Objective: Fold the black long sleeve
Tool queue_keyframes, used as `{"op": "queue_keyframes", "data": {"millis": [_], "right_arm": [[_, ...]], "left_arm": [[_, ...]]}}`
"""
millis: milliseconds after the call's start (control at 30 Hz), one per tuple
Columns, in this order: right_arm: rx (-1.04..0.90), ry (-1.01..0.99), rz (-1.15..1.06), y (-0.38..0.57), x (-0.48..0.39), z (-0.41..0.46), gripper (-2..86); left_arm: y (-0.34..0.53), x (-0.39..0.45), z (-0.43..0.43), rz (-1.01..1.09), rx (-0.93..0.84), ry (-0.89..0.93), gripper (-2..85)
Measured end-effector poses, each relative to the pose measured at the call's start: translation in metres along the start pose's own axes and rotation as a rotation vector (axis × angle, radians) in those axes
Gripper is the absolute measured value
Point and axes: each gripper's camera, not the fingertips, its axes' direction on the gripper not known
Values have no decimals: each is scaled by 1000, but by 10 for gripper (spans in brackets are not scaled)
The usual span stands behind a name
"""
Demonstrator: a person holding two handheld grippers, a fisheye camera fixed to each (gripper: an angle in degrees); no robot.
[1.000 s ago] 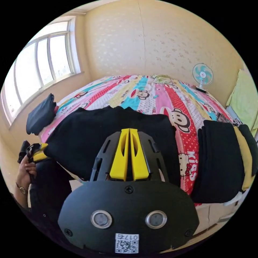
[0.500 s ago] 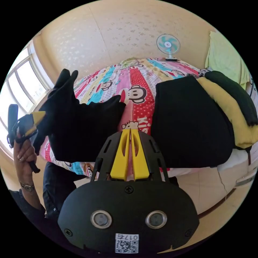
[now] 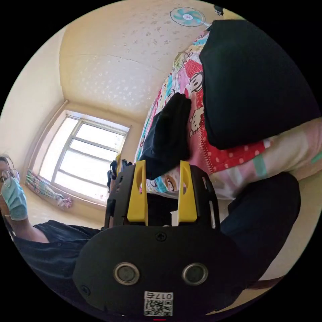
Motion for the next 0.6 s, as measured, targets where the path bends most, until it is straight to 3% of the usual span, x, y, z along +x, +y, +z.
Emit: {"op": "queue_keyframes", "data": {"millis": [100, 200, 300, 500, 600], "right_arm": [[-15, -206, 129, -3, 31, 6, 174], [-43, -350, 260, -1, 56, 10, 206], [-71, -396, 342, 1, 74, 13, 238], [-13, -450, 325, -13, 86, 15, 232], [-38, -575, 236, -25, 78, 27, 215]], "left_arm": [[7, -35, 42, -132, -153, 114, 221], [22, -44, 79, -219, -255, 211, 139], [39, -46, 77, -298, -212, 294, 85], [68, 31, 41, -67, -314, 215, 78], [88, 60, 11, 30, -321, 191, 87]]}}
